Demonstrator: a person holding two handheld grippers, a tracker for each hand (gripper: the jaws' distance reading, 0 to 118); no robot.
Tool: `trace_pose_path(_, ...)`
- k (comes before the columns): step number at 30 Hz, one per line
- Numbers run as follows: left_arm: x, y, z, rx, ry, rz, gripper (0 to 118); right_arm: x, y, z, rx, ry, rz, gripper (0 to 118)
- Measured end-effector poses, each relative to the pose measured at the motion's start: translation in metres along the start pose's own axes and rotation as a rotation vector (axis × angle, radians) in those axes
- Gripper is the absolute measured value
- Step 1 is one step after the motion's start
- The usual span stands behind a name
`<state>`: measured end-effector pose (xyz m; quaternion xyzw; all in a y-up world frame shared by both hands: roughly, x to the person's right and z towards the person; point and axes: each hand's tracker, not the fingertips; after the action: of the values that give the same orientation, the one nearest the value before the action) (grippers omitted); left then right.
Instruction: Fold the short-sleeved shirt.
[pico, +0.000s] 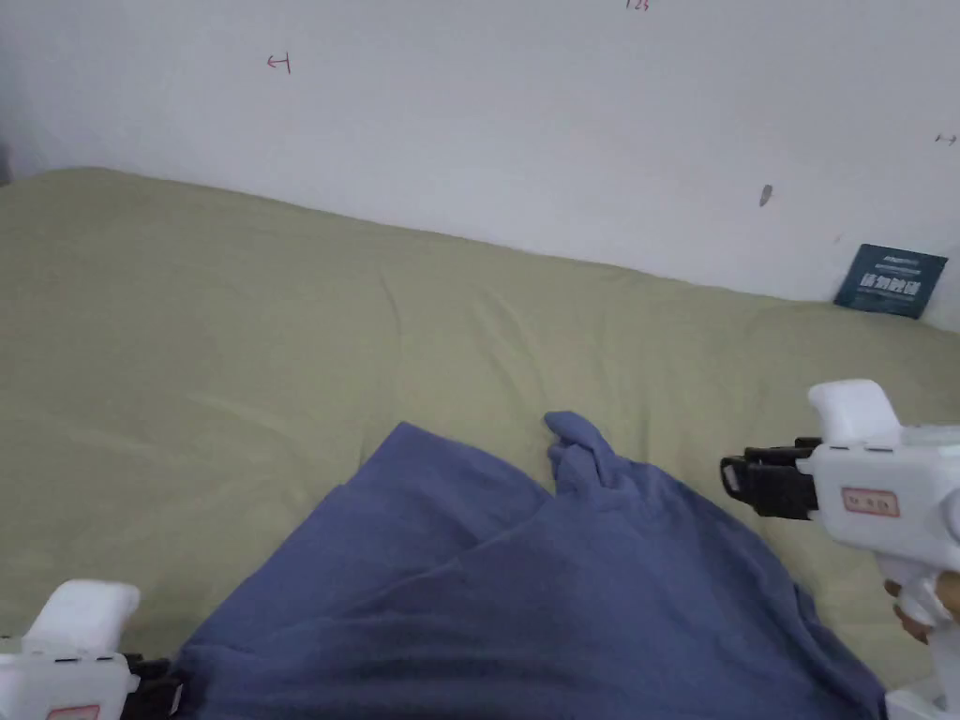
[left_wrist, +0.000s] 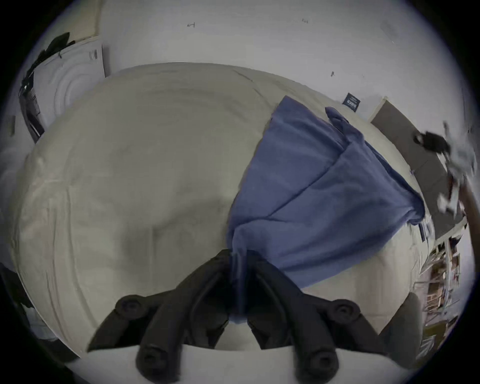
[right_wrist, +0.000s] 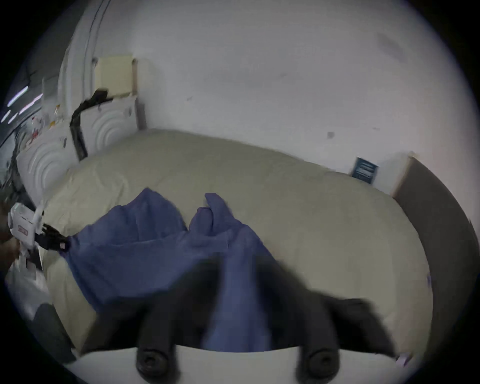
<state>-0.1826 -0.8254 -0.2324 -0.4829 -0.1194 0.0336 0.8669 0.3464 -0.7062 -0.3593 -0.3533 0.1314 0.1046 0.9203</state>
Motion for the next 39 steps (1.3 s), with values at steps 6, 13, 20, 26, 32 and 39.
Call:
trace_pose_path(6,-0.002,0.007,-0.007,-0.017,0.006,0.006,13,0.012,0.055,-0.145,-0.465,0.049,0.139,100)
trace_pose_path(13,0.001,0.009,-0.007,-0.029,0.004,0.001,13,0.025,0.035,-0.208,-0.554,0.094,0.094,103)
trace_pose_path(20,-0.001,0.008,-0.007,-0.013,-0.015,0.041,13,0.024,0.047,-0.16,-0.482,0.09,0.047,0)
trace_pose_path(26,0.0,0.025,0.014,0.004,-0.018,0.058,13,0.052,0.063,-0.141,-0.299,0.149,-0.188,0)
trace_pose_path(32,0.014,0.093,0.071,0.163,-0.029,-0.021,13,0.014,0.105,0.01,-0.004,0.049,-0.12,0)
trace_pose_path(39,0.035,0.22,0.128,0.319,0.023,-0.132,10,0.067,0.164,0.078,0.194,-0.075,-0.137,0)
